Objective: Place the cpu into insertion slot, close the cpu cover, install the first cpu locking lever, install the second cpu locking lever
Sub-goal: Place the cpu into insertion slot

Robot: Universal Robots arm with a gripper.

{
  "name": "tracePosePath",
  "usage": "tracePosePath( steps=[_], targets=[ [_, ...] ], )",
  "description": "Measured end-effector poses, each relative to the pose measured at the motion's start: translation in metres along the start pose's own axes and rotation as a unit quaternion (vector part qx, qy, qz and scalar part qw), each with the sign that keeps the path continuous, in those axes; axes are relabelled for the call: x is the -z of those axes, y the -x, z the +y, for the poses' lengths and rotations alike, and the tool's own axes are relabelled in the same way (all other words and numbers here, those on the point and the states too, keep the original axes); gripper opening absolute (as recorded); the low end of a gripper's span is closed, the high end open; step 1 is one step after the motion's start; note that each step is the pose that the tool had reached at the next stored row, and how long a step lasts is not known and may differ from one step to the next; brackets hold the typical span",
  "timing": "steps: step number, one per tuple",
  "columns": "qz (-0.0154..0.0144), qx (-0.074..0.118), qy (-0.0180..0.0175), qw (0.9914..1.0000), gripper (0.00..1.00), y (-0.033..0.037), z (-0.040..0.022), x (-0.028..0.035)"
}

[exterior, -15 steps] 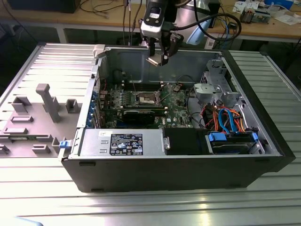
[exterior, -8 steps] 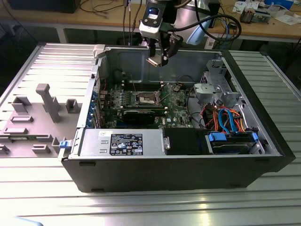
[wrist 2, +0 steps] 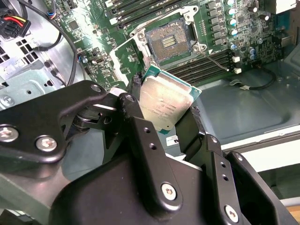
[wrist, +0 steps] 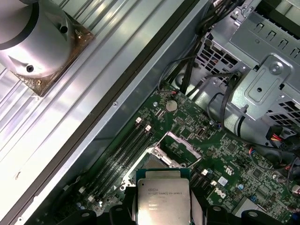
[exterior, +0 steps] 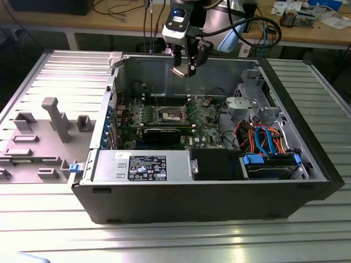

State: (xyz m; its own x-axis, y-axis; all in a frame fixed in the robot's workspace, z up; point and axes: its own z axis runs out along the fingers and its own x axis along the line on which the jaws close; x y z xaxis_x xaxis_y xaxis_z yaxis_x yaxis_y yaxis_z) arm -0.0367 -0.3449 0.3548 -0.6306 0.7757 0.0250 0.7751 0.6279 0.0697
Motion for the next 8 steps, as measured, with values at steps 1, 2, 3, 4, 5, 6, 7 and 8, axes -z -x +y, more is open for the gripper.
tracePosePath(
  steps=[1,2,3,4,5,6,7,8],
  targets=[
    [0.0,0.0,0.0,1.0,0.55,0.0,0.0,0.0],
    [0.0,0.0,0.0,1.0,0.55,0.0,0.0,0.0],
    [-0.0001,-0.001,0.0,1.0,0.55,0.0,0.0,0.0],
    [-0.0006,-0.008,0.0002,0.99997,0.55,0.0,0.0,-0.0003],
    [-0.0011,-0.017,0.0005,0.99986,0.55,0.0,0.0,-0.0009],
    [-0.0017,-0.024,0.0006,0.99971,0.55,0.0,-0.0001,-0.0016],
    [-0.0019,-0.028,0.0007,0.9996,0.55,0.0,-0.0002,-0.0026],
    [-0.0017,-0.028,0.0003,0.99961,0.55,0.0,-0.0004,-0.0042]
  ],
)
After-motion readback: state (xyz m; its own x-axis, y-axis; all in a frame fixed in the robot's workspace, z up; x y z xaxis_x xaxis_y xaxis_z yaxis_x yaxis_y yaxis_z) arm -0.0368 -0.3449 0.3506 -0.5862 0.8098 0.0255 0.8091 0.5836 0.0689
